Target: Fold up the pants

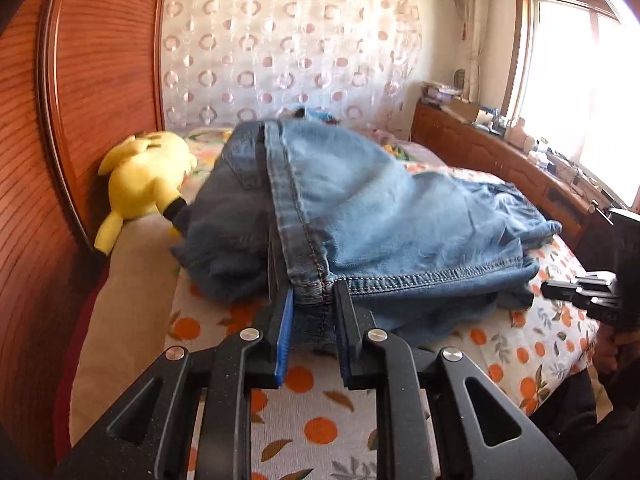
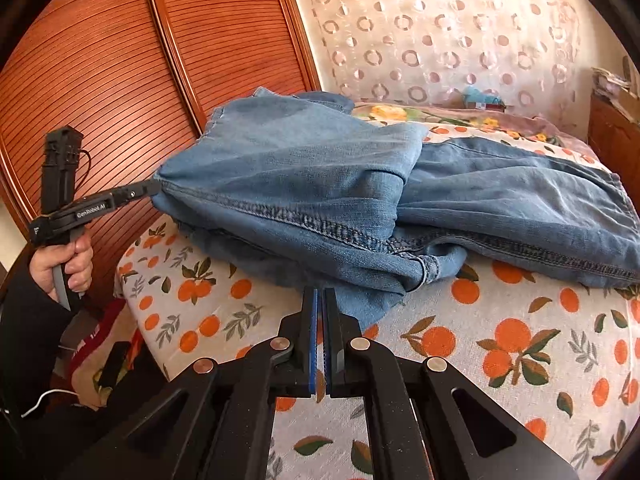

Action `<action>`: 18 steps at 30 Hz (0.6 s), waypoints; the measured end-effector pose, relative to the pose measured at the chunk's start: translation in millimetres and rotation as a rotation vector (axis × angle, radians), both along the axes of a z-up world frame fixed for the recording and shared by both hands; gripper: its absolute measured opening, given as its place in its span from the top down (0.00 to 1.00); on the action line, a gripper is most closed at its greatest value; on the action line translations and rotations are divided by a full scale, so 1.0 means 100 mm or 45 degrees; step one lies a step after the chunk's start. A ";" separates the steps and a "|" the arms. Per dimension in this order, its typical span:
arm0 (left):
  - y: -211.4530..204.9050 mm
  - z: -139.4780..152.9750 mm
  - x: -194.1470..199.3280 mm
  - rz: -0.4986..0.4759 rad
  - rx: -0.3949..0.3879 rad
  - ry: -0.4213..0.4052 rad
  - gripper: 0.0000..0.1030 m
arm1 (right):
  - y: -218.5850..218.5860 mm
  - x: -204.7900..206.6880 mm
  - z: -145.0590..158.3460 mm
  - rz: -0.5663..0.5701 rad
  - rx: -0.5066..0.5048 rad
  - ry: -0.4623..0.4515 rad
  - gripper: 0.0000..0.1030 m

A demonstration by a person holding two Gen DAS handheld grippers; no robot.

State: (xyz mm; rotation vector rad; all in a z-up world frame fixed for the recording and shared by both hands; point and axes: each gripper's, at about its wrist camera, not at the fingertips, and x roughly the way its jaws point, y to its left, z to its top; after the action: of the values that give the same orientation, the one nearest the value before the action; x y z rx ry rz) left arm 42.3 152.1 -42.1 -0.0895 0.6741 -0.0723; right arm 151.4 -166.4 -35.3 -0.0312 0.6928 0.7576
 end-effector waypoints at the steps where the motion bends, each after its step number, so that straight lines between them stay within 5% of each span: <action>1: -0.02 -0.02 0.01 0.001 0.005 0.009 0.80 | -0.01 0.00 0.01 -0.006 0.001 -0.002 0.98; 5: -0.04 -0.07 0.01 0.003 0.023 0.028 0.75 | -0.12 0.04 0.10 -0.052 0.018 -0.029 0.98; 9: -0.06 0.00 -0.02 -0.004 0.010 0.008 0.53 | -0.18 0.16 0.17 -0.114 -0.001 -0.068 0.85; 14: -0.13 0.19 -0.01 -0.033 0.009 -0.048 0.46 | -0.09 0.40 0.13 -0.111 0.013 -0.009 0.68; 18: -0.33 0.34 0.20 -0.098 0.015 -0.073 0.46 | 0.08 0.52 -0.01 -0.057 0.001 0.092 0.67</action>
State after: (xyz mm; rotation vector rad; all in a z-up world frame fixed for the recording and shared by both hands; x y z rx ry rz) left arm 61.8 118.8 -7.9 -0.0501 0.6208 -0.1441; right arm 203.4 -158.7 -36.3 0.0122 0.7595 0.7186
